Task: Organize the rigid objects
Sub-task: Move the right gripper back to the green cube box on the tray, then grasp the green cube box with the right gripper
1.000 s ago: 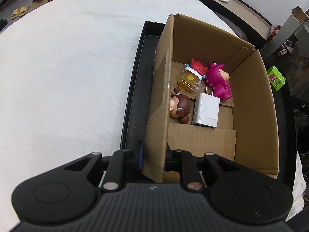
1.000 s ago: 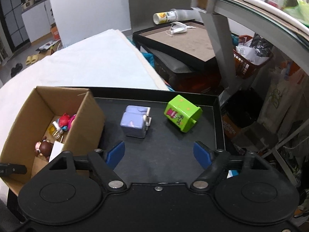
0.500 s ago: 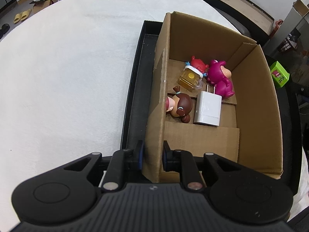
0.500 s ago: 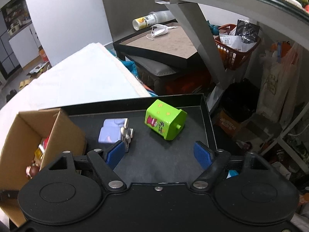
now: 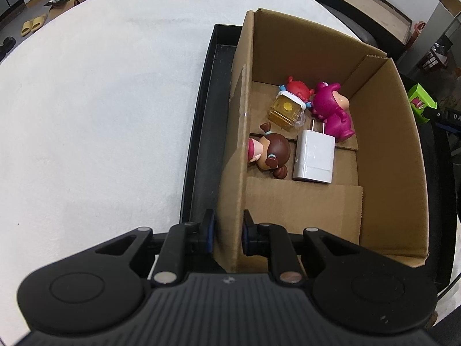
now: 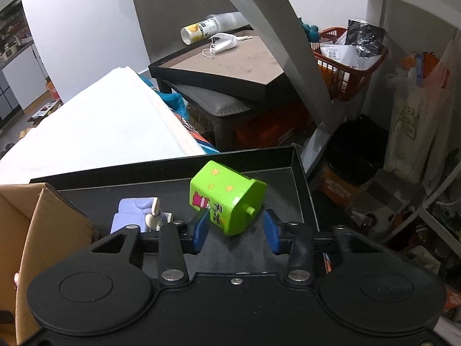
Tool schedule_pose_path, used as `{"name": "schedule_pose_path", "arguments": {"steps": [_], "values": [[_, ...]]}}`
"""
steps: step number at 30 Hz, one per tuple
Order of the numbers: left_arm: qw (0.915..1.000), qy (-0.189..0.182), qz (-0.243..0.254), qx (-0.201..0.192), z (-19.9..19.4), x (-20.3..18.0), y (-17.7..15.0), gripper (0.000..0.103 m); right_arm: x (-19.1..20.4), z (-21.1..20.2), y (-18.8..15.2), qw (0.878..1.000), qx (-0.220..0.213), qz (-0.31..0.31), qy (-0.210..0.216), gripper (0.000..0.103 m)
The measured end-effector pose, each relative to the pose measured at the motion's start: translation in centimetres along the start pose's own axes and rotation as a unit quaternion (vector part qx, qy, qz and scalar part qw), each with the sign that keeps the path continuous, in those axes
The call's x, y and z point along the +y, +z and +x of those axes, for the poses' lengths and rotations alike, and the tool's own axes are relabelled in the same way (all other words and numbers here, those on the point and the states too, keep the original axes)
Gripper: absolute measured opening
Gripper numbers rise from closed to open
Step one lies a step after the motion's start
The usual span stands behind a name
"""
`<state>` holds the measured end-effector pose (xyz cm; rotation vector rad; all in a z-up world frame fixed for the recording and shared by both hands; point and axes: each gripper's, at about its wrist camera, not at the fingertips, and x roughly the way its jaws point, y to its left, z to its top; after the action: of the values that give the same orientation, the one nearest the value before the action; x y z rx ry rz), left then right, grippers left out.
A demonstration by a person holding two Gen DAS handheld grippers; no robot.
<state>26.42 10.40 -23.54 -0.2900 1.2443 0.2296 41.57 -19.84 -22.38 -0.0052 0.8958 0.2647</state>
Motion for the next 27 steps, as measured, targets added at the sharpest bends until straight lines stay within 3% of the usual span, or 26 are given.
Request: {"name": "schedule_pose_path", "arguments": {"steps": [6,14,17,20,23,27], "values": [[1.0,0.003,0.002,0.0,0.2,-0.1,0.0,0.017,-0.1,0.0,0.0,1.0,-0.005,0.002,-0.022,0.019],[1.0,0.001,0.002,-0.001,0.2,0.0,-0.1,0.017,-1.1,-0.1,0.0,0.999,0.001,0.018,-0.036,0.01],[1.0,0.001,0.001,0.0,0.3,0.1,-0.1,0.017,-0.7,-0.4,0.0,0.999,0.004,0.019,-0.031,0.018],[1.0,0.0,0.001,0.0,0.3,0.1,-0.1,0.017,0.2,-0.9,0.1,0.999,-0.011,0.0,-0.034,0.054],[1.0,-0.002,-0.001,0.0,0.3,0.2,-0.1,0.017,1.1,-0.9,0.1,1.0,-0.016,-0.014,-0.018,0.056],[1.0,-0.002,0.0,0.001,0.3,0.2,0.0,0.017,1.9,-0.3,0.0,0.999,-0.015,-0.033,-0.015,0.066]]}}
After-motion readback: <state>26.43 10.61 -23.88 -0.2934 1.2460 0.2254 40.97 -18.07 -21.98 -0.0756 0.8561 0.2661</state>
